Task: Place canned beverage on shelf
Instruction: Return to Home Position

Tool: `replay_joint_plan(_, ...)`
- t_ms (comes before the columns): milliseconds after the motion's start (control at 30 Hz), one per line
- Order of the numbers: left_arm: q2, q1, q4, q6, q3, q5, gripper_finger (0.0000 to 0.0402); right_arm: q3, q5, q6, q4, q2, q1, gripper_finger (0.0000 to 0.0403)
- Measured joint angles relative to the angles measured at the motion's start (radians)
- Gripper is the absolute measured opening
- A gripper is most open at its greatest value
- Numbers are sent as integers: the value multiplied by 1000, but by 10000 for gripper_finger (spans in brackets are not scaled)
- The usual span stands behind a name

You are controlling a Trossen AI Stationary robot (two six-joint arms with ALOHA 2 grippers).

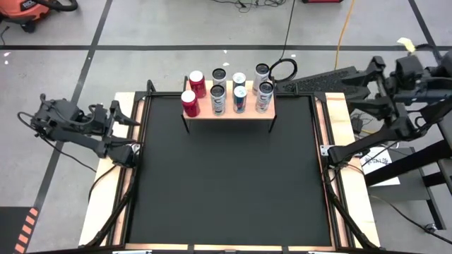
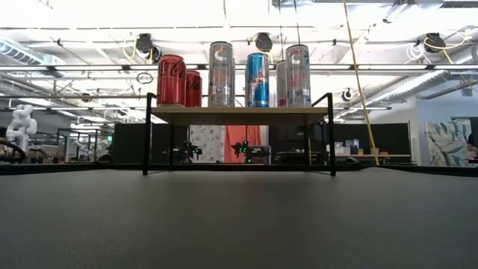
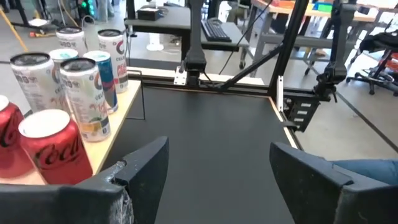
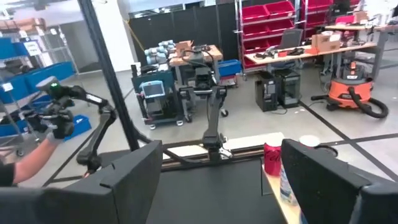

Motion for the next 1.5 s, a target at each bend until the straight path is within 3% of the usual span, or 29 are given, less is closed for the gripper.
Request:
replay_joint_plan(167,-128,0,82,20,-168,9,279,-138,18,-16,42,-111,0,308)
replay_joint_plan(333,-252,0,204,59,-329,74,279,-375,26,-21,189,-282,0,308)
replay_joint_plan(667,-433,0,331,75,-591,69,279,-1052,25,-75,561,-701,0,308)
replay_joint_plan(833,-468,0,447,129,-690,61,279,-1379,24,-99,710,-884,0,308)
replay_joint_plan(967,-469,0,500,125,-721,53,279,-1565,-4,-99,839,-1005,0,308)
replay_joint_plan(1167,-469,0,627,152,-816,45,279,-1797,-57,-92,1039,-1107,0,308)
replay_joint_plan(1333,-471,0,683,158,-929,42,279,-1903,-57,-91,1088,-1119,0,308)
replay_joint_plan(1500,-471,0,720,151,-1002,189,279,-1968,-117,-68,1091,-1118,0,308)
